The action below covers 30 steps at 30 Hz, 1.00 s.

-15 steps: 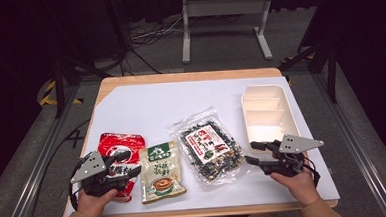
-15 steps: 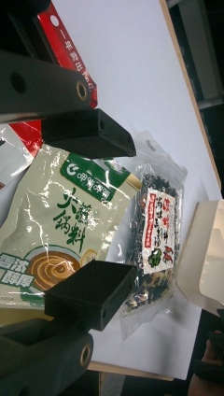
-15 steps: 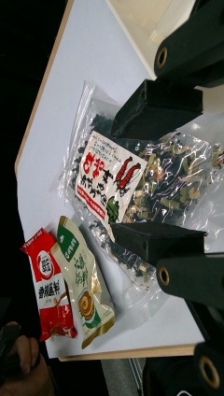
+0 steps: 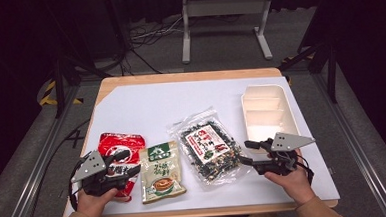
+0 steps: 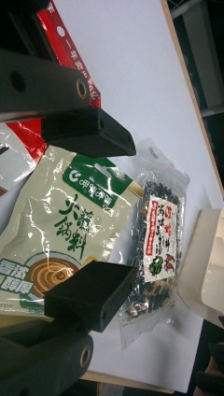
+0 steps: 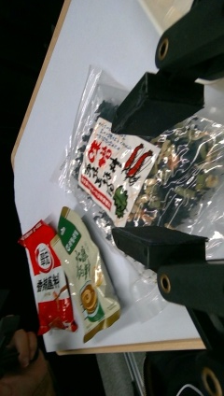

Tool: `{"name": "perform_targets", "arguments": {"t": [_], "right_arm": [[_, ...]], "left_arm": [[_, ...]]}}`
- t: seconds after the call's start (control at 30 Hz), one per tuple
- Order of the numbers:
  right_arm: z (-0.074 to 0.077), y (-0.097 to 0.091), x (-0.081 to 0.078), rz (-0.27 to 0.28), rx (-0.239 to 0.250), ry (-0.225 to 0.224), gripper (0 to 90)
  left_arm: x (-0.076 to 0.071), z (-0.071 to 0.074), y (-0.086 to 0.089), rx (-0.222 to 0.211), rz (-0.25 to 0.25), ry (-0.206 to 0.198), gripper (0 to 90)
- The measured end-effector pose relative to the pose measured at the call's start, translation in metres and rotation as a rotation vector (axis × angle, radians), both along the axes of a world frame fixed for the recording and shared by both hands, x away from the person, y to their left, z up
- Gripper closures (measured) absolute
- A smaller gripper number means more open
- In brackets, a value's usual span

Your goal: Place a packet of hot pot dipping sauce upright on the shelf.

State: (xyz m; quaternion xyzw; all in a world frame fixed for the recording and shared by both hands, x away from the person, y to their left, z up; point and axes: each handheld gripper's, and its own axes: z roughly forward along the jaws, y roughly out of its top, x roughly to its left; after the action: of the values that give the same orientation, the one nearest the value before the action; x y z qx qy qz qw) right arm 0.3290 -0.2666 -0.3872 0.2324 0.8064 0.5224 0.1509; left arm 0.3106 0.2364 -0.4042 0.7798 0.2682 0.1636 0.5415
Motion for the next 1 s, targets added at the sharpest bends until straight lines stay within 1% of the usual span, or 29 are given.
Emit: {"name": "perform_targets", "arguments": {"t": [0.03, 0.13, 0.17, 0.23, 0.37, 0.4, 0.43, 0.47, 0.5, 0.53, 0.6, 0.73, 0.9, 1.0], "right_arm": [[0.002, 0.002, 0.001, 0.005, 0.008, 0.007, 40.5], [0.005, 0.006, 0.005, 0.014, 0.01, 0.009, 38.4], [0.008, 0.009, 0.006, 0.029, 0.012, 0.011, 37.9], [0.011, 0.015, 0.008, 0.031, 0.004, 0.004, 35.0], [0.018, 0.028, 0.013, 0.052, -0.006, 0.0, 33.9], [0.018, 0.028, 0.013, 0.052, -0.006, 0.0, 33.9], [0.022, 0.036, 0.016, 0.065, -0.009, -0.001, 33.0], [0.022, 0.036, 0.016, 0.065, -0.009, -0.001, 33.0], [0.024, 0.04, 0.017, 0.073, -0.01, -0.003, 32.6], [0.028, 0.05, 0.019, 0.089, -0.019, -0.013, 31.4], [0.029, 0.053, 0.02, 0.094, -0.022, -0.015, 31.3], [0.034, 0.069, 0.027, 0.118, -0.039, -0.019, 30.7], [0.04, 0.085, 0.032, 0.142, -0.041, -0.029, 29.7], [0.041, 0.093, 0.036, 0.154, -0.048, -0.022, 28.7]], "left_arm": [[0.0, 0.0, 0.0, 0.001, 0.001, -0.006, 36.8], [0.0, 0.0, 0.001, -0.002, 0.005, -0.004, 36.8], [0.0, 0.0, 0.001, 0.0, 0.004, -0.006, 36.8], [0.0, 0.0, 0.0, -0.002, 0.008, -0.001, 36.8], [0.001, 0.0, 0.0, 0.006, 0.008, -0.001, 36.8], [0.001, 0.0, 0.0, 0.006, 0.008, -0.001, 36.8], [0.002, 0.0, 0.0, 0.009, 0.007, -0.002, 36.8], [0.002, 0.0, 0.0, 0.009, 0.007, -0.002, 36.8], [0.002, 0.0, 0.0, 0.008, 0.009, -0.002, 36.8], [0.001, 0.0, 0.0, 0.004, 0.007, -0.001, 36.8], [0.001, 0.0, 0.0, 0.003, 0.009, -0.002, 36.8], [0.002, -0.001, 0.001, 0.0, 0.009, 0.003, 36.8], [0.002, -0.001, 0.001, 0.0, 0.008, 0.005, 36.7], [0.002, -0.001, 0.0, 0.001, 0.009, 0.005, 36.7]]}}
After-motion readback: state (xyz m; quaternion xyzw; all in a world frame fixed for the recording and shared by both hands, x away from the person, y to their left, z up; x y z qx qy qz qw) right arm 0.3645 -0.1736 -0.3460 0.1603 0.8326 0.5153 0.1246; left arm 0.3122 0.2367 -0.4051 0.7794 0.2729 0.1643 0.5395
